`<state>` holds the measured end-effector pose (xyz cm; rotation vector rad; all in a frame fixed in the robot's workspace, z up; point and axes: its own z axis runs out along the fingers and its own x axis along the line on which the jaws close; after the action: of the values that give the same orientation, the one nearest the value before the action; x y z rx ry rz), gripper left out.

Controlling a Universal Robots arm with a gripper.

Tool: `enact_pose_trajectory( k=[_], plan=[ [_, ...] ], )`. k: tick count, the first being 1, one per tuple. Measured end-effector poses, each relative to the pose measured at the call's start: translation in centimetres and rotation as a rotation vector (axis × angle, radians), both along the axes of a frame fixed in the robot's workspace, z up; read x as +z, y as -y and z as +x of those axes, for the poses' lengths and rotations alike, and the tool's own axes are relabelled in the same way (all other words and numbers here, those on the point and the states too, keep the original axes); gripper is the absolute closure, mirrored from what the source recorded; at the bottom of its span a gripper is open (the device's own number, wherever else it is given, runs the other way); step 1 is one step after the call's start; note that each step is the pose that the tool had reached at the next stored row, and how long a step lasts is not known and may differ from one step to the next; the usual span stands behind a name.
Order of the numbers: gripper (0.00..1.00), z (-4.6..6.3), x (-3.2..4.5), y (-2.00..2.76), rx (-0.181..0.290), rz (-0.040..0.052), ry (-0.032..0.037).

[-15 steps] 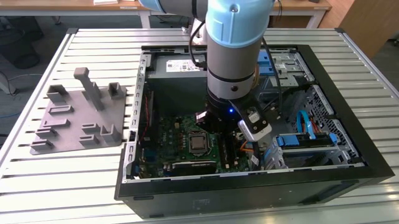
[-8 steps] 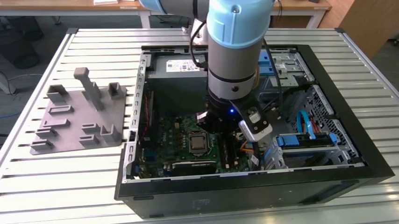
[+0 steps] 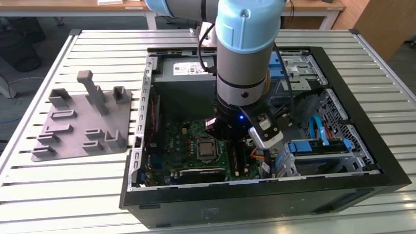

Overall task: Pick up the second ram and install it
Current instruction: 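Insert the second ram into the second slot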

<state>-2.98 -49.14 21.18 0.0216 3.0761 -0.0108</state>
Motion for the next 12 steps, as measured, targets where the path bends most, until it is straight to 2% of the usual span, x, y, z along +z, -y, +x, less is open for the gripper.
enact_pose_trajectory(
  k=[12],
  plan=[
    [0.86, 0.00, -0.03, 0.00, 0.001, -0.0008, -0.0001]
  ],
)
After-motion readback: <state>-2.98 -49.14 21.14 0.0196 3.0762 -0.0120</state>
